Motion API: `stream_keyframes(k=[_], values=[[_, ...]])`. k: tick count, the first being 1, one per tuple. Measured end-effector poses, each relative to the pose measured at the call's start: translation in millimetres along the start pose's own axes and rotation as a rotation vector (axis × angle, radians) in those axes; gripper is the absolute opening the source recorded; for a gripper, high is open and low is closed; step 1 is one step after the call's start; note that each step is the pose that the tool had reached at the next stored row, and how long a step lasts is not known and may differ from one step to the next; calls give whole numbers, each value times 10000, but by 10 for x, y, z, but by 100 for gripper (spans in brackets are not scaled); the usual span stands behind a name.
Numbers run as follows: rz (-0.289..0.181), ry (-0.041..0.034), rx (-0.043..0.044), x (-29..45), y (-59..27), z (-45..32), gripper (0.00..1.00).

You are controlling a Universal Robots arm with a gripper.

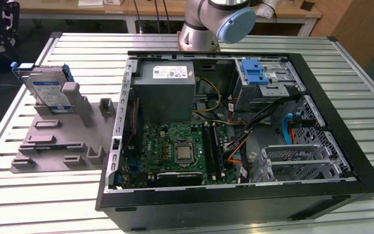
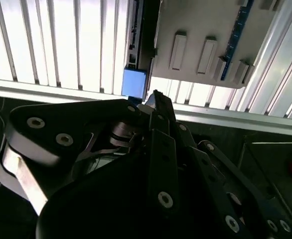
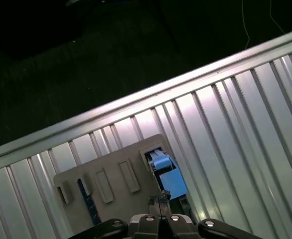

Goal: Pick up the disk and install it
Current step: 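Pick up the disk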

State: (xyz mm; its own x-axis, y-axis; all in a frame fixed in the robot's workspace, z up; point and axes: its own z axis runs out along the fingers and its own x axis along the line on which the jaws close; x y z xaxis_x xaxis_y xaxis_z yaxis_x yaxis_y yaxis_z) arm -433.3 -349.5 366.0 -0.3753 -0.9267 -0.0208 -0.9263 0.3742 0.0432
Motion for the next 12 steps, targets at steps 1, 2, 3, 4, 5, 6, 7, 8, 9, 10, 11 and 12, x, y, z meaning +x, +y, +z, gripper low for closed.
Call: stream_keyframes(k=[1,2,3,4,5,6,7,8,9,10,11,12], values=[[-180,8,-4,0,0,0,11],[-360,17,-8,0,0,0,11],[-539,24,-11,0,0,0,11],[-720,31,-15,0,0,0,11],[-898,40,-19,0,0,0,11],[-1090,48,-23,0,0,0,11],[-1268,56,-27,0,0,0,11],[-1449,63,-30,0,0,1,11],[-1628,71,-34,0,0,1,11],[-1807,79,-37,0,0,2,11],[-1989,86,-41,0,0,2,11],[-2167,95,-45,0,0,2,11]])
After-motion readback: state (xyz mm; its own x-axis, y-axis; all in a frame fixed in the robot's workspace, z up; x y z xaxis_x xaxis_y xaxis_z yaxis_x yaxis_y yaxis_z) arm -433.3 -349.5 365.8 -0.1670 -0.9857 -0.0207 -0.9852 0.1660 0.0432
